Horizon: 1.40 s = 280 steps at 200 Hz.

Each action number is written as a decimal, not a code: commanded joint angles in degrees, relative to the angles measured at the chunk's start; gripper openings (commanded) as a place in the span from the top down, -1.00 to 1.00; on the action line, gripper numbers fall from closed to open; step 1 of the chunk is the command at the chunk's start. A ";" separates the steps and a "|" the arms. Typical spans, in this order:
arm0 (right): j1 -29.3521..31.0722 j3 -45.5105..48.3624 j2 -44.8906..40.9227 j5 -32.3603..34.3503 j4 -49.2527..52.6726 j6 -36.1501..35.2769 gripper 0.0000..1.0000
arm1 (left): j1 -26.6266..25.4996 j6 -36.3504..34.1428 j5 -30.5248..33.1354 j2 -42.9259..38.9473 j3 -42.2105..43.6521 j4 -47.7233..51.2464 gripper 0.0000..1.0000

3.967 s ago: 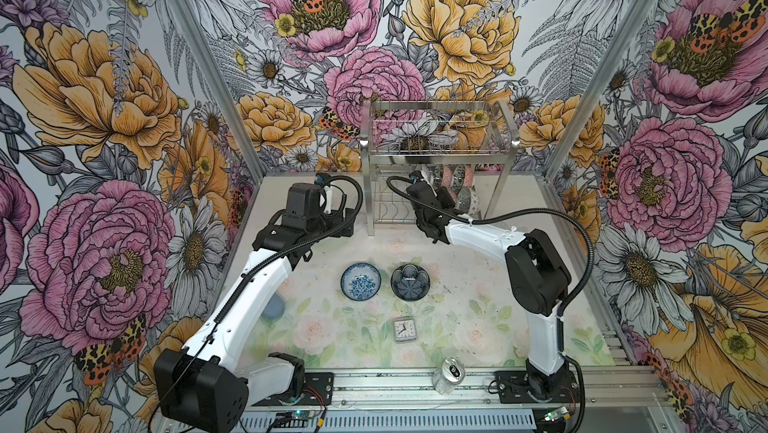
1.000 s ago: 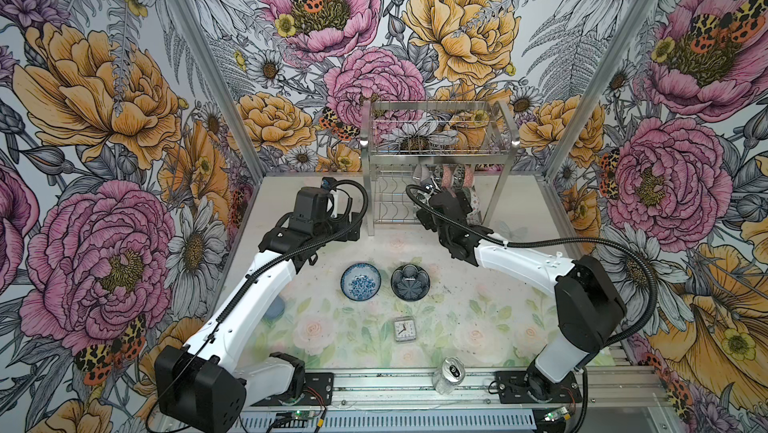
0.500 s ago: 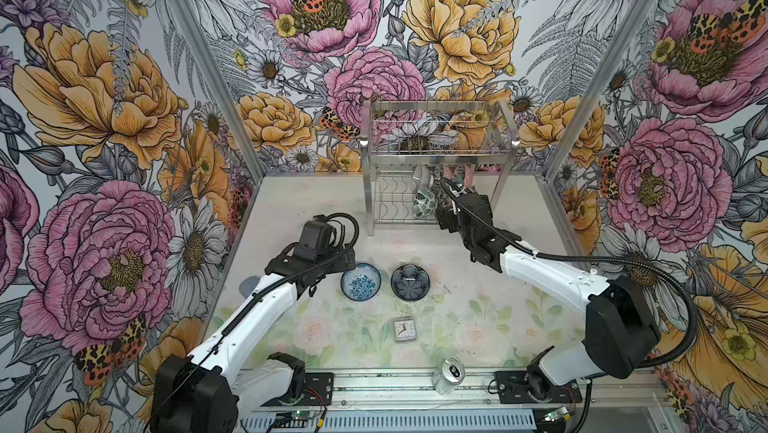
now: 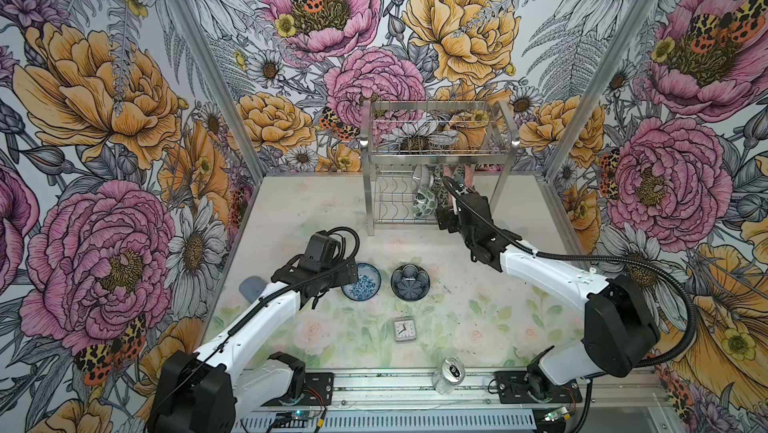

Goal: Load the bowls into the dish rack
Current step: 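Move the left gripper down and close it on the blue floral bowl rim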

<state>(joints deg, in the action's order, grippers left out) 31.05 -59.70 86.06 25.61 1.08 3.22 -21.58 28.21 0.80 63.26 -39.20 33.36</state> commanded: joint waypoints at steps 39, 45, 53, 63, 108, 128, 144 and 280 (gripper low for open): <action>-0.29 -0.36 0.41 -0.81 0.32 1.07 -0.99 | -0.43 1.05 -3.16 2.70 1.14 -4.30 -0.93; -0.26 -0.33 0.31 -0.82 0.41 1.09 -0.99 | -0.51 0.98 -3.20 2.98 1.27 -4.35 -0.92; -0.27 -0.20 0.18 -0.89 0.41 1.17 -0.99 | -0.48 1.05 -3.20 3.30 1.40 -4.31 -0.90; -0.24 -0.15 0.25 -0.77 0.40 1.03 -1.00 | -0.35 1.15 -3.05 3.52 1.73 -4.20 -0.87; -0.35 0.11 0.33 -0.88 0.50 1.17 -0.99 | 0.58 1.59 -3.12 6.12 2.20 -3.83 -0.72; -0.36 0.20 0.33 -0.75 0.57 1.16 -0.99 | 0.58 1.24 -3.42 7.38 2.06 -3.84 -0.64; -0.44 0.20 0.33 -0.73 0.59 1.20 -0.99 | 0.72 1.06 -3.43 8.07 1.94 -4.00 -0.51; -0.79 0.21 0.60 -0.75 0.93 1.52 -0.99 | 0.58 0.87 -3.92 9.61 2.29 -5.49 0.78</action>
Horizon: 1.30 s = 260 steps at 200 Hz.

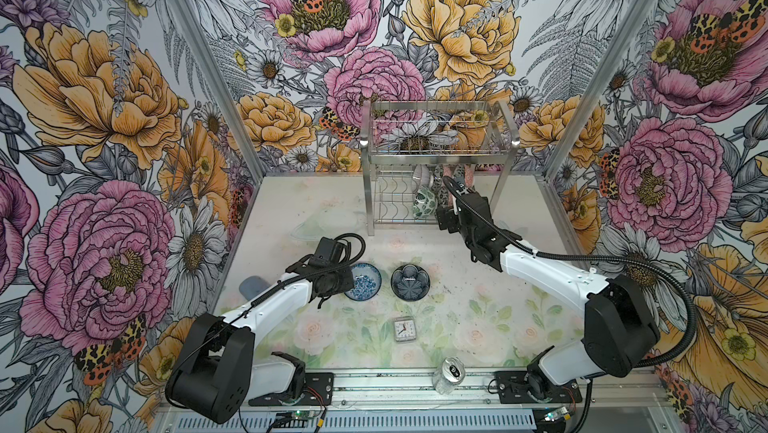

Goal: Load the bowls into the dish rack
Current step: 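Move the left gripper down and close it on the blue floral bowl rim, then lift the blue floral bowl with the left gripper toward the right gripper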

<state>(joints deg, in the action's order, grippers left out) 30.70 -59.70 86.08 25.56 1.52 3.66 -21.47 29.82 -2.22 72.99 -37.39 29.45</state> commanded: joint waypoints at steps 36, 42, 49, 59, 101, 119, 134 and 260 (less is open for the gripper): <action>-0.46 0.35 0.10 -0.61 0.76 1.12 -0.98 | 0.49 -0.91 -0.57 -1.63 0.41 -1.03 1.00; -0.44 0.46 0.04 -0.60 0.77 1.09 -0.98 | 0.48 -0.99 -0.37 -1.97 0.32 -0.77 1.00; -0.49 0.49 -0.04 -0.60 0.85 1.25 -0.98 | 0.51 -1.08 -0.18 -2.50 0.23 -0.51 1.00; -0.51 0.62 -0.16 -0.60 0.89 1.34 -0.98 | 0.47 -1.42 -0.05 -3.15 -0.09 -0.11 1.00; -0.54 0.86 -1.13 -1.13 1.25 1.84 -0.98 | -0.15 -2.31 0.87 -6.90 -1.27 0.51 1.00; -0.49 0.99 -2.28 -1.46 1.78 2.12 -0.98 | -2.28 -2.79 3.00 -9.06 -2.53 0.96 1.00; -0.47 1.46 -3.42 -1.74 2.55 2.35 -0.98 | -4.50 -3.43 5.99 -10.48 -4.04 0.96 1.00; 7.23 1.67 -13.37 -4.67 9.62 6.50 -0.99 | -11.37 -8.79 10.64 0.31 -19.38 -14.08 1.00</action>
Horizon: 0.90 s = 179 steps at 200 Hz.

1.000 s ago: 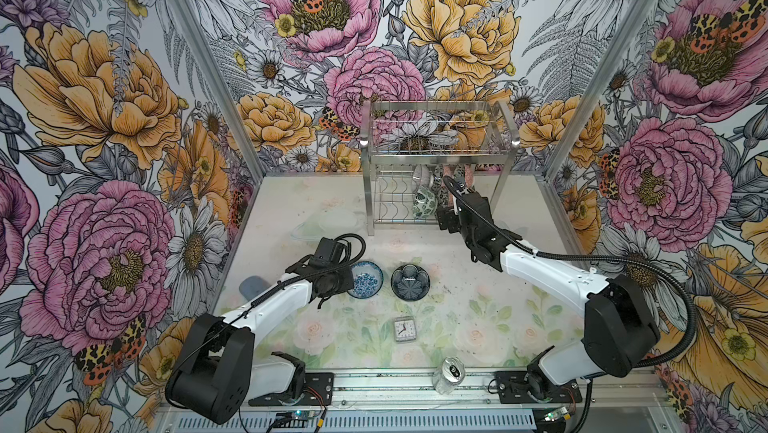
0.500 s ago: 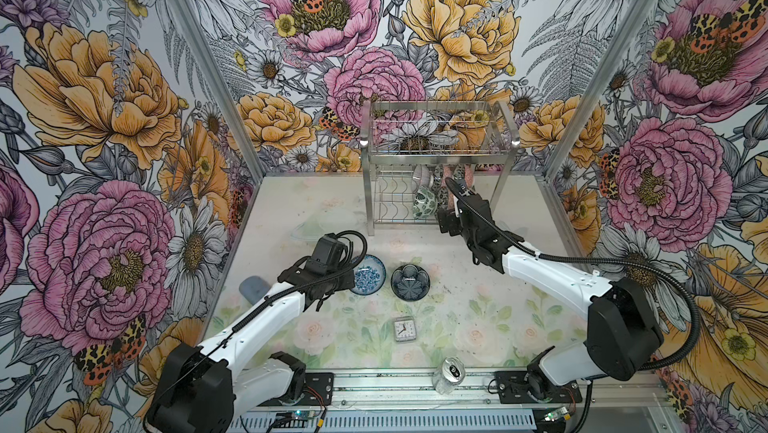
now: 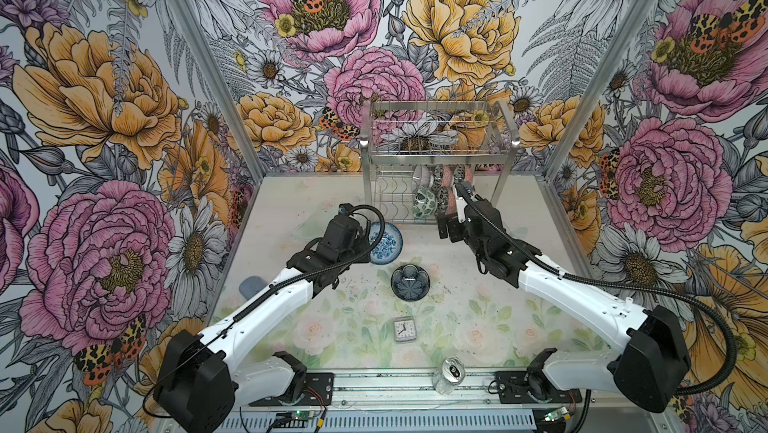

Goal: Load the bowls into the dish rack
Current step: 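Lift the blue floral bowl with the left gripper toward the right gripper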

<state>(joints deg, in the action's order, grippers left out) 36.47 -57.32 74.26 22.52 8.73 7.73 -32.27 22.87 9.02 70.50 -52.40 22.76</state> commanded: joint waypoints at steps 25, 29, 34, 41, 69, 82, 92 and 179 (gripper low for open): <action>2.30 -2.24 -2.78 -5.05 4.18 3.53 -0.99 | -0.95 -3.35 -2.00 7.03 -8.65 -8.42 1.00; 2.23 -2.47 -2.87 -5.91 4.29 3.77 -0.99 | -0.94 -3.57 -2.29 7.54 -9.42 -8.60 1.00; 2.29 -2.70 -3.14 -7.07 4.38 4.11 -0.99 | -1.08 -3.62 -2.65 8.13 -10.18 -8.96 1.00; 2.29 -2.96 -3.24 -8.42 4.36 4.76 -0.99 | -1.08 -3.85 -3.02 8.84 -10.85 -9.70 1.00; 2.27 -4.94 -1.56 -13.37 4.20 7.65 -1.00 | -1.13 -4.08 -4.15 11.50 -13.09 -12.43 1.00; 2.25 -6.43 0.45 -14.82 3.97 8.76 -0.99 | -1.13 -4.06 -4.74 12.64 -13.82 -13.83 1.00; 2.22 -7.91 2.30 -15.47 3.97 9.02 -0.99 | -1.13 -3.89 -5.36 13.22 -14.05 -15.29 1.00; -0.13 -14.22 13.65 -13.44 0.79 15.73 -0.65 | -1.26 -3.45 -6.91 14.87 -15.38 -21.70 1.00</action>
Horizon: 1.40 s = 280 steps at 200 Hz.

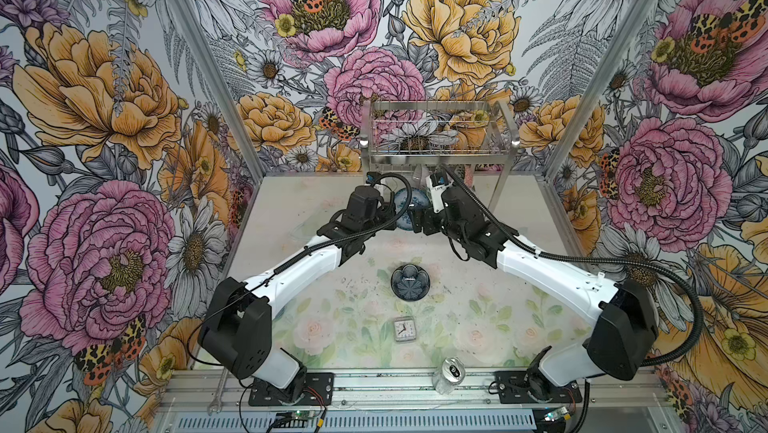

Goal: Load the bowls into the dish rack
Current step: 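Lift the blue floral bowl with the left gripper toward the right gripper, then grasp the blue floral bowl rim with the right gripper while the left releases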

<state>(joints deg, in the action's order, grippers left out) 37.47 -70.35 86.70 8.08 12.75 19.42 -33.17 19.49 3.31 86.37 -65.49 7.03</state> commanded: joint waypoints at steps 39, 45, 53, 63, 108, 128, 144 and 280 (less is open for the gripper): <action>-2.10 -1.02 3.10 -1.72 -5.49 6.98 -0.28 | -0.41 0.12 -0.85 -1.90 -1.84 -6.58 1.00; -2.16 -1.00 3.21 -2.13 -5.68 7.14 -0.21 | -0.40 0.11 -0.84 -2.06 -1.83 -6.67 1.00; -2.20 -0.99 3.49 -2.58 -5.92 7.28 -0.10 | -0.36 0.16 -0.77 -2.17 -1.81 -6.81 1.00; -2.23 -1.09 3.86 -3.14 -6.16 7.39 0.03 | -0.36 0.11 -0.76 -2.21 -1.74 -6.94 1.00; -2.14 -2.22 4.75 -3.17 -6.16 7.12 0.96 | -0.41 0.77 -1.71 -1.64 -2.16 -6.94 1.00; -2.12 -2.25 4.21 -2.35 -6.20 6.50 1.00 | -0.39 0.58 -1.57 -1.66 -2.22 -6.18 1.00; -2.11 -2.18 3.75 -0.76 -6.26 5.59 1.00 | -0.31 -0.04 -1.55 -1.97 -3.02 -4.30 1.00; 1.22 -8.04 10.08 20.02 -10.01 -16.15 1.00 | 12.83 -14.83 -3.40 -16.57 -6.69 27.73 -0.97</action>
<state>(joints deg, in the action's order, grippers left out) 37.12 -73.97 93.95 22.22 7.62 11.16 -23.38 9.28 1.91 71.05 -73.71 30.63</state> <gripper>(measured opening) 0.105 0.986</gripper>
